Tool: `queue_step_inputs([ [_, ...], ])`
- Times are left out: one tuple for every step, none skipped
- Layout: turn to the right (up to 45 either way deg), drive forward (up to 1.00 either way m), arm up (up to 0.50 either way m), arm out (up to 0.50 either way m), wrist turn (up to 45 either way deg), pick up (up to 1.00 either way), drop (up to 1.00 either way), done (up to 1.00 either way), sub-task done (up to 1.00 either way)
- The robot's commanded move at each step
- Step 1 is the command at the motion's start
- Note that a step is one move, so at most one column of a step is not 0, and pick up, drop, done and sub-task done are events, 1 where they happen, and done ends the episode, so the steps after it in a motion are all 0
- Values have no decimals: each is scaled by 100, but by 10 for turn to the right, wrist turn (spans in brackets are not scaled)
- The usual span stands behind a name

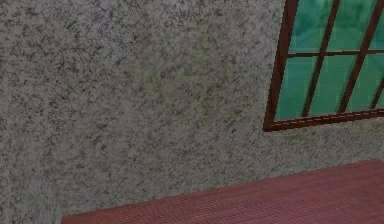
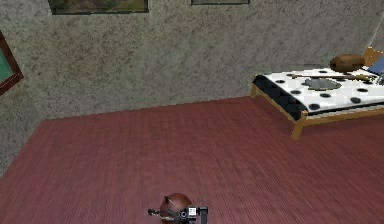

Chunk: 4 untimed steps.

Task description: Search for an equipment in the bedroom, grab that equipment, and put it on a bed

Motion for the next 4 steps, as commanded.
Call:
queue_step_inputs([
  [0, 0, 0, 0, 240, 0, 0, 0, 0],
  [0, 0, -30, 0, 0, 0, 0, 0, 0],
  [0, 0, 0, 0, 0, 100, 0, 0, 0],
  [0, 0, 10, 0, 0, 0, 0, 0, 0],
])
